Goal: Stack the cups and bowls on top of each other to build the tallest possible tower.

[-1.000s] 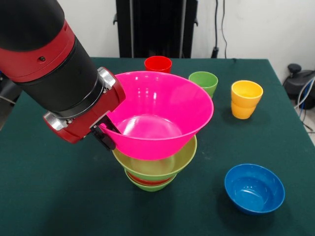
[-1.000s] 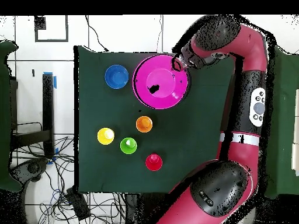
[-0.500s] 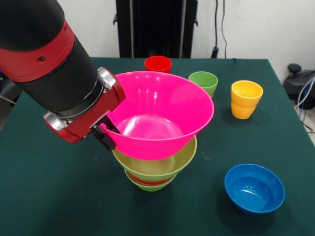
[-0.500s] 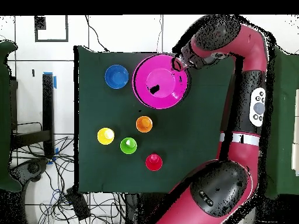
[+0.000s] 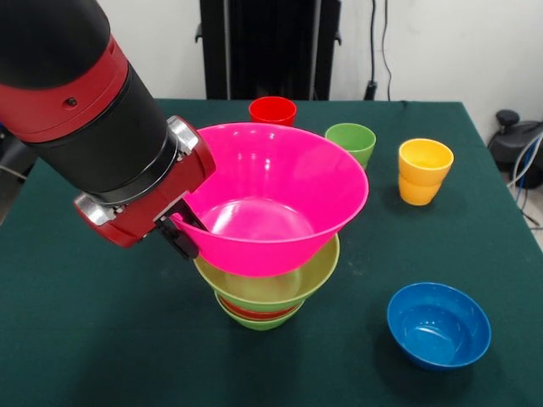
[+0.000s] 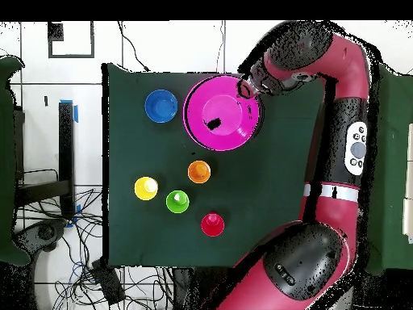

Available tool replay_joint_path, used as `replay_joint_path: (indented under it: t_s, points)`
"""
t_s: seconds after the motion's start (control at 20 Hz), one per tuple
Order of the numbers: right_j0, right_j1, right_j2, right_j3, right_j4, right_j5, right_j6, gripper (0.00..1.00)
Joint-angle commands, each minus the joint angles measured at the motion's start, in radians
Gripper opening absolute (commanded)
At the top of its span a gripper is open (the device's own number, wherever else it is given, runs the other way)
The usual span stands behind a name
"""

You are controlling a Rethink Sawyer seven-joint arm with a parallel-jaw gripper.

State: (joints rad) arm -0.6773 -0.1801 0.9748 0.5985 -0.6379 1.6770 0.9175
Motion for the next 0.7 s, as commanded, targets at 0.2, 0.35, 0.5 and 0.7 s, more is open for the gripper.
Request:
replay_joint_path:
  t_s: [0.2,0.35,0.5,0.7]
  points:
    - [0.005,0.024,-0.044,0.038,-0.024,-0.043,-0.276,0.00]
    - [0.005,0.024,-0.042,0.039,-0.021,-0.043,-0.271,0.00]
    - [0.006,0.025,-0.043,0.041,-0.017,-0.043,-0.259,0.00]
    - [0.006,0.024,-0.044,0.046,-0.014,-0.048,-0.249,0.00]
